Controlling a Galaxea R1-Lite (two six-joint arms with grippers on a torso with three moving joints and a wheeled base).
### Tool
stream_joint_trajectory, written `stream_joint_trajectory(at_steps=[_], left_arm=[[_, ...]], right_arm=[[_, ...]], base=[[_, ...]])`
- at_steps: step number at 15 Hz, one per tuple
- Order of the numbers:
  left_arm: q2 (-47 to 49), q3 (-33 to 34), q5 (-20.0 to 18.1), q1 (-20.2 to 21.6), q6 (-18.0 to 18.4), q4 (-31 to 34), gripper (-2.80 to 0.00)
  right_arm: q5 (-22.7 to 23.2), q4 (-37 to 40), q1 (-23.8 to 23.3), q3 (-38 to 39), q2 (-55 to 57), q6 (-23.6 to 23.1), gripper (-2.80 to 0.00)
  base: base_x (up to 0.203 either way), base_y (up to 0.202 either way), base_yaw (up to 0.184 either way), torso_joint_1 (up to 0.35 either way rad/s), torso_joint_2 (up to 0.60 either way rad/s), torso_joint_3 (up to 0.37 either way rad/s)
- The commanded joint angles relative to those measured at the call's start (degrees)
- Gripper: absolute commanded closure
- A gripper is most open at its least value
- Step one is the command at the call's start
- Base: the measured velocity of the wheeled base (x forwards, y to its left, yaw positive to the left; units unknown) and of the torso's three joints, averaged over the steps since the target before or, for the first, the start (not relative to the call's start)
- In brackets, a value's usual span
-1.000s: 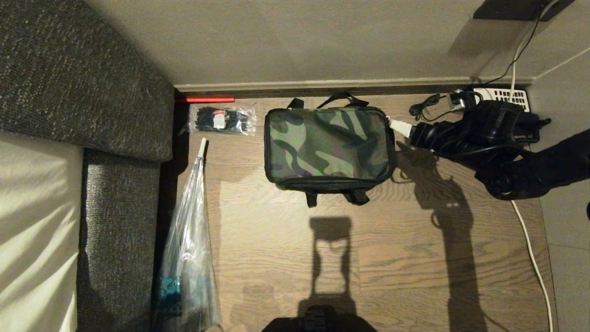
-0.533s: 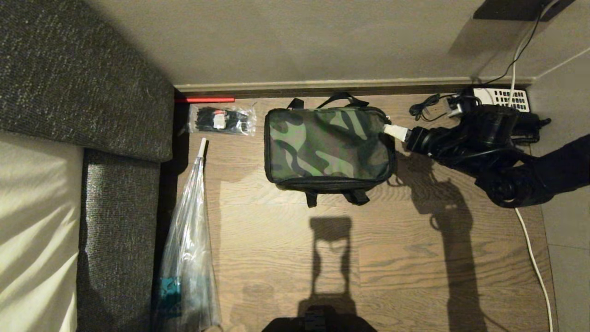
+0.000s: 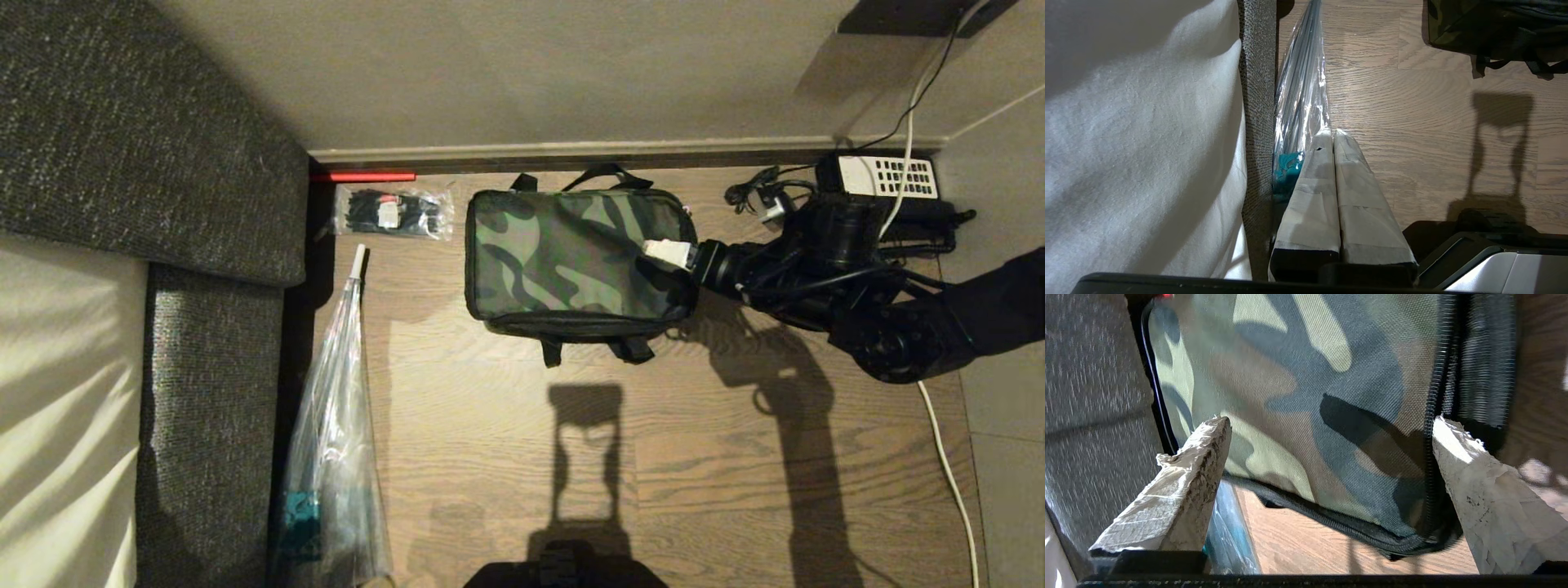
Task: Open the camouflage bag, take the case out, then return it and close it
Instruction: Open the top of the storage box
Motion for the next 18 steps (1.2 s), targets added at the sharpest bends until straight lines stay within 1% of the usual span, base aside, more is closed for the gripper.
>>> stream_joint_trajectory(at_steps=[1,4,7,8,15,18], left_arm=[[-0.09,0.01,0.02,0.01,-0.04,0.0,0.0],[-0.09,0.01,0.02,0.01,-0.04,0.0,0.0],[-0.09,0.01,0.02,0.01,-0.04,0.0,0.0],[-0.09,0.01,0.02,0.01,-0.04,0.0,0.0],[-0.09,0.01,0.02,0.01,-0.04,0.0,0.0],[-0.09,0.01,0.02,0.01,-0.04,0.0,0.0]], right_arm=[[0.28,0.01,0.22,-0.43,0.88,-1.18,-2.8],[0.41,0.49,0.04,0.03,1.05,-4.67,-2.8],[0.84,1.18,-1.48,0.8,1.06,-10.14,-2.8],[0.85,1.73,-1.71,1.3,1.06,-10.54,-2.8],[0.41,2.26,-1.18,1.92,2.2,-9.96,-2.8],[0.32,2.13,0.19,2.18,2.33,-6.52,-2.8]], base=[[0.0,0.0,0.0,0.0,0.0,0.0],[0.0,0.0,0.0,0.0,0.0,0.0],[0.0,0.0,0.0,0.0,0.0,0.0],[0.0,0.0,0.0,0.0,0.0,0.0],[0.0,0.0,0.0,0.0,0.0,0.0],[0.0,0.0,0.0,0.0,0.0,0.0]])
